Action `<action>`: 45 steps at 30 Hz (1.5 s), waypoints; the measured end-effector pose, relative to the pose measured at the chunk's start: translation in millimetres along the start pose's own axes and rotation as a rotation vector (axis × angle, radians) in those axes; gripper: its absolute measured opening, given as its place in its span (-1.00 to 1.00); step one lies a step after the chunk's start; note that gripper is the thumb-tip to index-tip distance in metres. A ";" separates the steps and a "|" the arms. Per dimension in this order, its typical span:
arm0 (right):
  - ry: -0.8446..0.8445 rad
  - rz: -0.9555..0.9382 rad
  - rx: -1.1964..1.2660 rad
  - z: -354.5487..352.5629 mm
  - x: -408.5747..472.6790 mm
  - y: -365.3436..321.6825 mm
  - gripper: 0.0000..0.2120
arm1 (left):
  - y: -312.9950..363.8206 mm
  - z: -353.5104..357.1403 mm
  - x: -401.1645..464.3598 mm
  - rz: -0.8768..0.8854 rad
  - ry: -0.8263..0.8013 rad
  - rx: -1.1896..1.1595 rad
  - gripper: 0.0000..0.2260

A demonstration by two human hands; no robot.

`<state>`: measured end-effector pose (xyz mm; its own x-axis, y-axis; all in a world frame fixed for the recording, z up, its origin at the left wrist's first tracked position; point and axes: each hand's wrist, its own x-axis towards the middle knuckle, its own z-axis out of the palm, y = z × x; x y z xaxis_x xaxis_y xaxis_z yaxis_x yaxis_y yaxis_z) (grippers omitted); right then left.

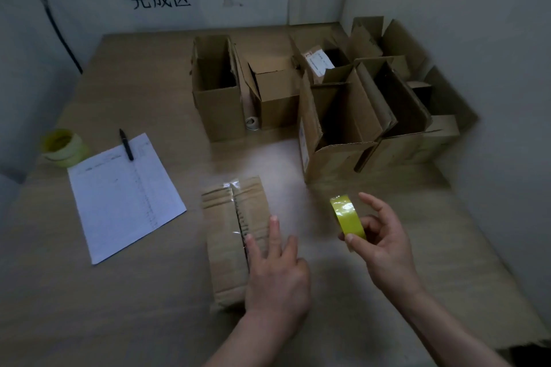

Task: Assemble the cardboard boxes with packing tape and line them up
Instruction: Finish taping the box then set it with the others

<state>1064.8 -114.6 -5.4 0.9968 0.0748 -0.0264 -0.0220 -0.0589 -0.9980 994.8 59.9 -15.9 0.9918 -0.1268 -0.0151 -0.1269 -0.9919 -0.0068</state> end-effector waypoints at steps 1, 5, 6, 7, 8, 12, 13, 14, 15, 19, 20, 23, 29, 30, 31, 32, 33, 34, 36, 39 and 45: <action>-0.009 0.002 -0.008 2.8 0.5 -1.4 -0.33 | -3.3 1.0 1.2 0.039 0.033 0.001 -0.71; -0.005 -0.002 -0.075 8.7 1.6 -4.2 -0.29 | -23.7 -0.1 1.2 0.184 0.169 -0.177 -0.74; 0.005 -0.004 -0.082 10.3 2.0 -3.9 -0.29 | -28.2 -8.0 -0.7 0.171 0.210 -0.279 -0.73; 0.019 -0.011 -0.088 12.4 2.4 -3.2 -0.29 | -31.9 -17.9 -2.8 0.119 0.254 -0.376 -0.70; 0.036 -0.020 -0.100 15.3 2.8 -2.8 -0.30 | -34.7 -27.8 -6.0 0.032 0.293 -0.426 -0.63; 0.098 -0.054 -0.107 35.6 -3.1 -6.9 -0.35 | -46.5 -31.2 -21.8 -0.378 0.268 -0.341 -0.37; 0.107 -0.053 -0.099 43.5 -6.2 -8.8 -0.38 | -48.9 -24.8 -24.4 -0.423 0.216 -0.339 -0.37; 0.113 -0.054 -0.099 52.0 -9.5 -10.5 -0.41 | -51.3 -16.8 -25.6 -0.423 0.179 -0.346 -0.41; 0.121 -0.058 -0.110 60.7 -12.4 -10.3 -0.42 | -52.9 -8.9 -25.4 -0.387 0.166 -0.349 -0.47; 0.148 -0.079 -0.155 94.1 -18.6 -3.0 -0.46 | -56.3 5.3 -20.3 -0.265 0.176 -0.306 -0.55; 0.154 -0.081 -0.148 100.4 -18.1 -2.9 -0.46 | -58.5 5.1 -19.6 -0.260 0.167 -0.300 -0.54; 0.186 -0.100 -0.170 108.7 -12.8 -4.4 -0.42 | -64.6 7.5 -17.8 -0.222 0.170 -0.261 -0.50; 0.233 -0.121 -0.245 72.7 -6.8 -6.1 -0.45 | -106.1 -2.0 -15.8 0.133 0.063 -0.308 -0.31; 0.248 -0.118 -0.257 64.2 -7.0 -5.5 -0.46 | -115.5 -6.5 -13.9 0.212 0.012 -0.296 -0.30; 0.264 -0.118 -0.265 56.2 -7.9 -5.3 -0.46 | -123.4 -13.2 -9.9 0.273 -0.042 -0.284 -0.29; 0.279 -0.119 -0.271 49.1 -9.2 -5.3 -0.46 | -130.6 -22.9 -4.5 0.314 -0.138 -0.273 -0.31; 0.294 -0.118 -0.278 42.8 -10.6 -4.8 -0.46 | -136.9 -32.4 1.7 0.335 -0.248 -0.260 -0.35; 0.308 -0.112 -0.281 37.0 -12.1 -4.3 -0.47 | -141.2 -42.0 8.3 0.358 -0.307 -0.236 -0.40; 0.344 -0.091 -0.288 27.8 -14.0 -1.8 -0.47 | -146.1 -55.4 22.7 0.406 -0.306 -0.169 -0.53; 0.386 -0.077 -0.295 19.3 -15.0 2.5 -0.46 | -144.6 -52.5 43.8 0.398 -0.136 -0.098 -0.63; 0.346 -0.119 -0.262 11.3 -21.8 -5.5 -0.42 | -138.0 -33.6 82.6 0.374 0.081 -0.266 -0.81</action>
<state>1042.3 -104.7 0.1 0.9590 -0.2386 0.1527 0.0697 -0.3235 -0.9437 1094.7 186.0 17.3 0.8779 -0.4658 0.1108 -0.4785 -0.8444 0.2409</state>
